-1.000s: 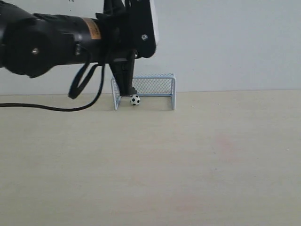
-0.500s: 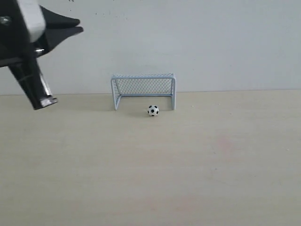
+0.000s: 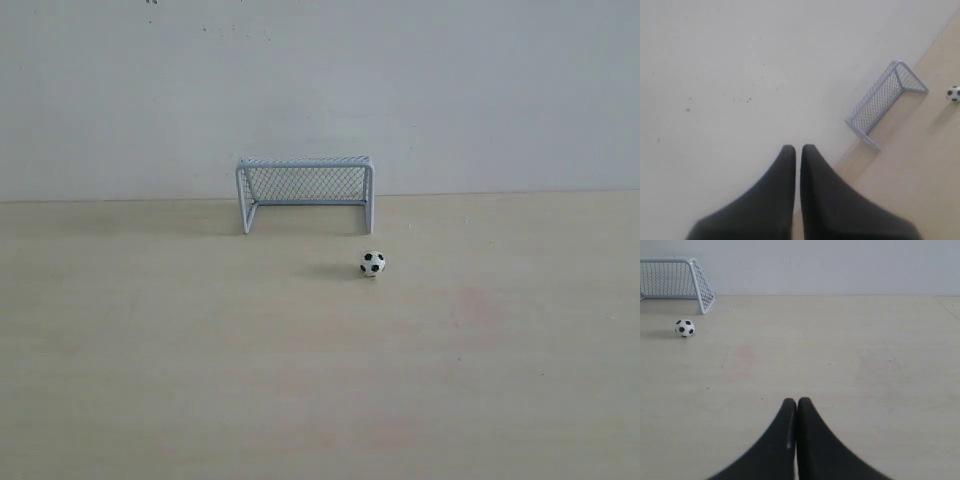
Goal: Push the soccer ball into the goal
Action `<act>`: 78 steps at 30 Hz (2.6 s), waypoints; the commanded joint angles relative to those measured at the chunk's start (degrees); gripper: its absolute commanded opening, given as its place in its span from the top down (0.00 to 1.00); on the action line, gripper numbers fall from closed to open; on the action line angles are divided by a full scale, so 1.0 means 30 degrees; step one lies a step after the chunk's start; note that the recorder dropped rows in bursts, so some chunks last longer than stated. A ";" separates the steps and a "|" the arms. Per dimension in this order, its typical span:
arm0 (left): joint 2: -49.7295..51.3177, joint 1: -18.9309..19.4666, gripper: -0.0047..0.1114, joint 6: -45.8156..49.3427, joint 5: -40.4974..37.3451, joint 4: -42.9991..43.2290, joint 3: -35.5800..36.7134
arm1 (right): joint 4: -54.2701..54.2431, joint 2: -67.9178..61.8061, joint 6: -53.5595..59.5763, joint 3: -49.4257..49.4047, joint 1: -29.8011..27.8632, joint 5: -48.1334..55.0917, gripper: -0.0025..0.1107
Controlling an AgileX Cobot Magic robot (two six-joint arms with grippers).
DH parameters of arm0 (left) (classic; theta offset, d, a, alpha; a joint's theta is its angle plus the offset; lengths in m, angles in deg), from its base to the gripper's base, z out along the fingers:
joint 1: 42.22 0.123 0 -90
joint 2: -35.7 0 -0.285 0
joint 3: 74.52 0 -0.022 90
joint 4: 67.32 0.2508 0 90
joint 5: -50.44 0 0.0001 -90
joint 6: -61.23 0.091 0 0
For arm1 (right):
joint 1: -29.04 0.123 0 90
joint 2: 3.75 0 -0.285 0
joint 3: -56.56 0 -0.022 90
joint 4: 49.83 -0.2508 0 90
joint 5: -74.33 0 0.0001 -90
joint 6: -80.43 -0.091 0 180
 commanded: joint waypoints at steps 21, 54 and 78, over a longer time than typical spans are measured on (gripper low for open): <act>-0.9954 0.1388 0.92 -0.9275 -0.8843 0.3504 0.0272 | 0.0061 0.0040 0.0030 0.0004 -0.0037 -0.0151 0.98; -0.9954 0.6338 0.92 -0.9996 0.0455 -0.6372 0.7767 | 0.0061 0.0040 0.0030 0.0004 -0.0037 -0.0151 0.98; -0.9954 0.4730 0.92 -1.0396 0.1402 -0.5792 1.1056 | 0.0061 0.0040 0.0030 0.0004 -0.0037 -0.0151 0.98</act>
